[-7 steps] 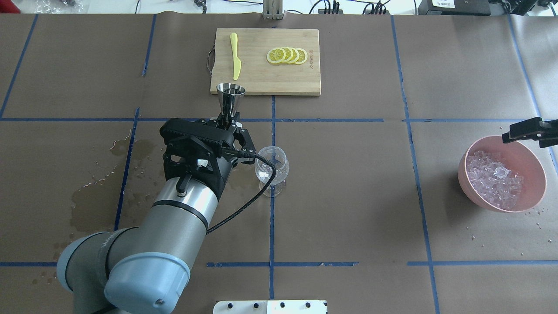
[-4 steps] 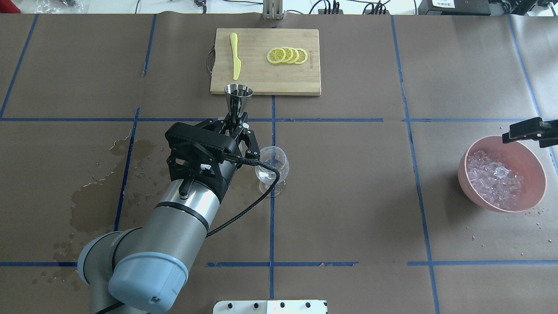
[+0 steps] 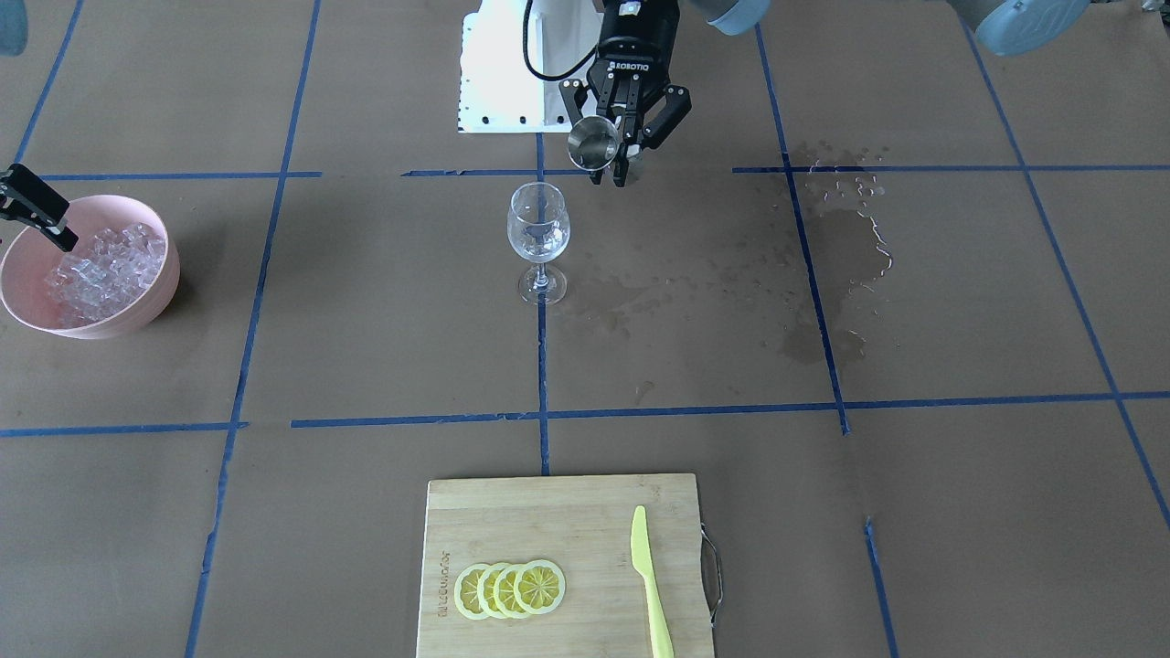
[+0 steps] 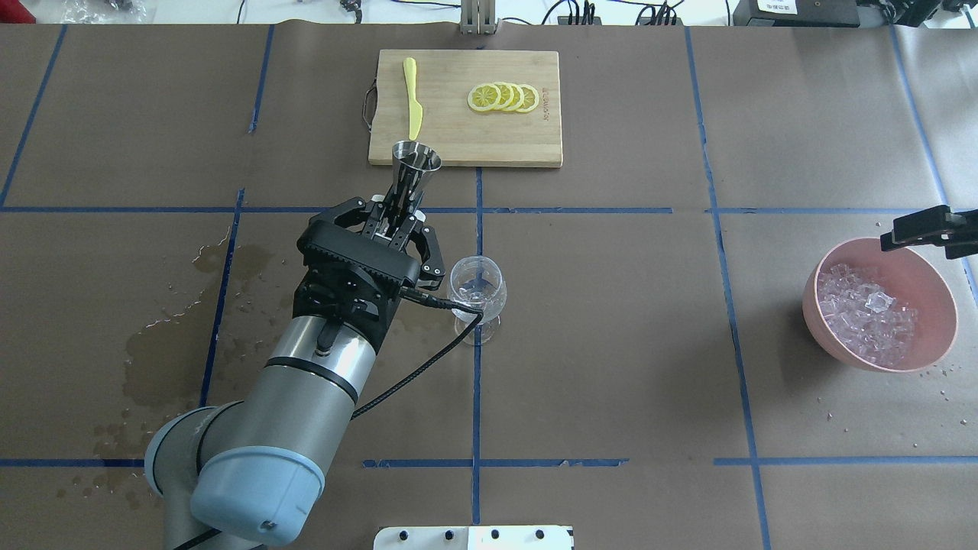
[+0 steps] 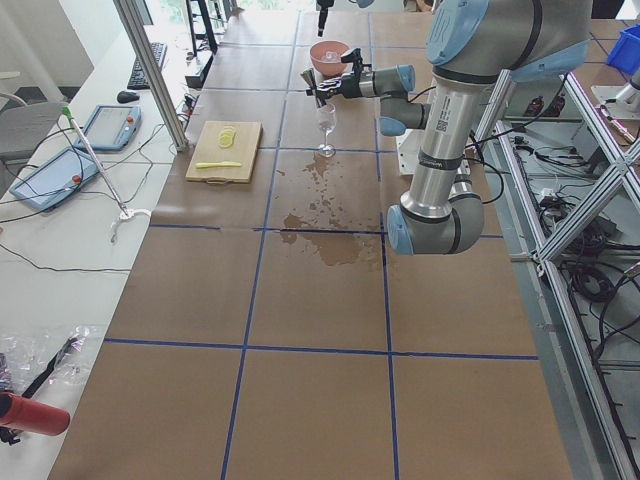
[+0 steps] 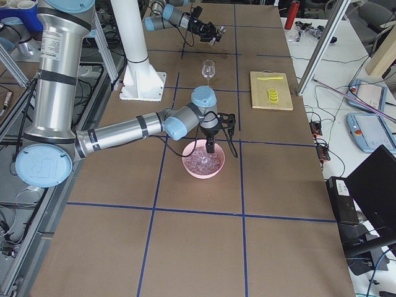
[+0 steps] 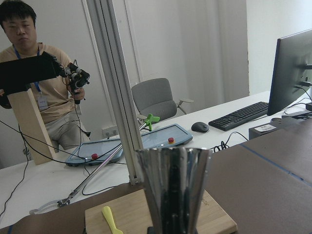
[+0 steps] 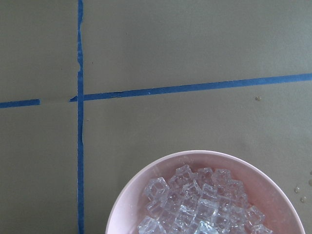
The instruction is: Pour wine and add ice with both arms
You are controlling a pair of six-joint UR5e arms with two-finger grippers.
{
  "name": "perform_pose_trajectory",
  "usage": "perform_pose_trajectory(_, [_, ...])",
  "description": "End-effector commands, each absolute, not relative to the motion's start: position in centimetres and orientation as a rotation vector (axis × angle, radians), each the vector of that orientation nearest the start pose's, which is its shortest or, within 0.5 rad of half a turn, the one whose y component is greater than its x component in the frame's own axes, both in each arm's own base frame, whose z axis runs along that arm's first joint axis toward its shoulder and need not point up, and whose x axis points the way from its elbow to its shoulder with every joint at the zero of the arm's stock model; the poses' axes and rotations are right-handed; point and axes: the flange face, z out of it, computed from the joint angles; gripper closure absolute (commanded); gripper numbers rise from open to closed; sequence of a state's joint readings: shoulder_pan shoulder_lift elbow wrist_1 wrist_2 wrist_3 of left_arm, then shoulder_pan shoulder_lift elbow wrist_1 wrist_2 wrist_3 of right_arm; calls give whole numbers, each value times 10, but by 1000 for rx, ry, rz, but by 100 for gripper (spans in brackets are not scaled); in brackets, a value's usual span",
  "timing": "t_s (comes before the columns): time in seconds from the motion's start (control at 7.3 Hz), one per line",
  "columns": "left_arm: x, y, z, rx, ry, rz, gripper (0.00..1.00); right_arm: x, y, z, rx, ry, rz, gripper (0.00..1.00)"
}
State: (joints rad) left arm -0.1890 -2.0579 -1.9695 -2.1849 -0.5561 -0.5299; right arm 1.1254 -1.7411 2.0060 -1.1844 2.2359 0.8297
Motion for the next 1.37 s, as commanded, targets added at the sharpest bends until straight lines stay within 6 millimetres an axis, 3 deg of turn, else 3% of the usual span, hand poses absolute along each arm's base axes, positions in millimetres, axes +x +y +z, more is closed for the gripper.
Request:
perform_pose_trajectory(0.0, [461,-311,148,1440,496,-1,100,-123,-422,481,121,-886,140,0])
perform_pose_trajectory(0.41, [479,-302,156,1449,434,37,100,-124,-422,481,119,-885,139,0])
perform_pose_trajectory(1.23, [489,-284,156,1498,252,300,100,-124,-422,483,115,-885,144,0])
